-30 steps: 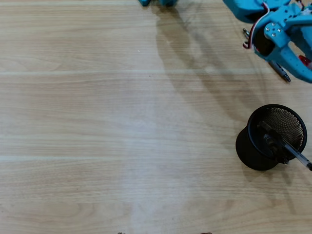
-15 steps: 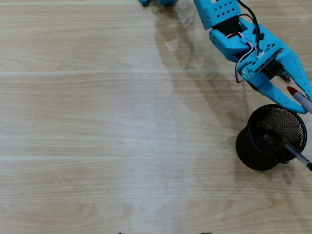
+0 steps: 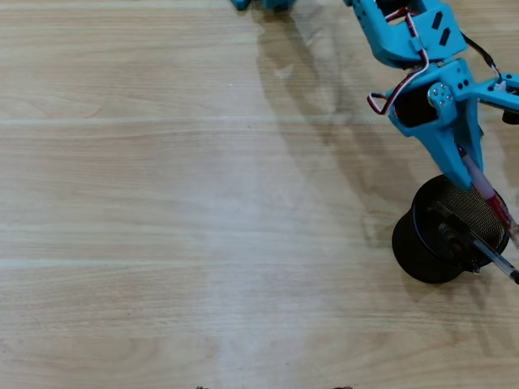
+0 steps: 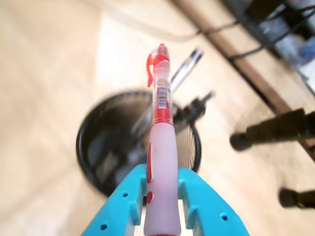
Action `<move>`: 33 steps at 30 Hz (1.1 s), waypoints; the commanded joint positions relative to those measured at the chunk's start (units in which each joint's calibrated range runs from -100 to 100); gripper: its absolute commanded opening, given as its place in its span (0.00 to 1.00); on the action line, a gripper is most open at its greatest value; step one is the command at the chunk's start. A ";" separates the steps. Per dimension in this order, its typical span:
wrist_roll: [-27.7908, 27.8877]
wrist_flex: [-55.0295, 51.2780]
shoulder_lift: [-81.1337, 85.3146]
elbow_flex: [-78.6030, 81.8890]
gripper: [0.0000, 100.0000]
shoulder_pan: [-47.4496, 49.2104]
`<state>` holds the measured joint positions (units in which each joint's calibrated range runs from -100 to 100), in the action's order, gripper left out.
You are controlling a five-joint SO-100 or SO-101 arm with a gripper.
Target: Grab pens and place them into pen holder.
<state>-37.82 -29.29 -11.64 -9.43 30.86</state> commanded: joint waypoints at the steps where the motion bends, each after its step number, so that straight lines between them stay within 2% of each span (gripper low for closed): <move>1: 6.04 -27.74 3.18 -18.95 0.02 -2.15; 5: 8.23 -32.64 1.66 -25.93 0.02 -3.20; 12: 8.96 -36.16 0.99 -25.84 0.02 -2.79; 24: 8.91 -37.80 1.16 -12.44 0.03 -2.55; 29: 9.49 -37.71 1.83 -12.44 0.15 -2.39; 33: 13.36 -37.45 1.92 -13.34 0.20 -1.99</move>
<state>-27.28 -67.27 -11.55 -21.47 28.32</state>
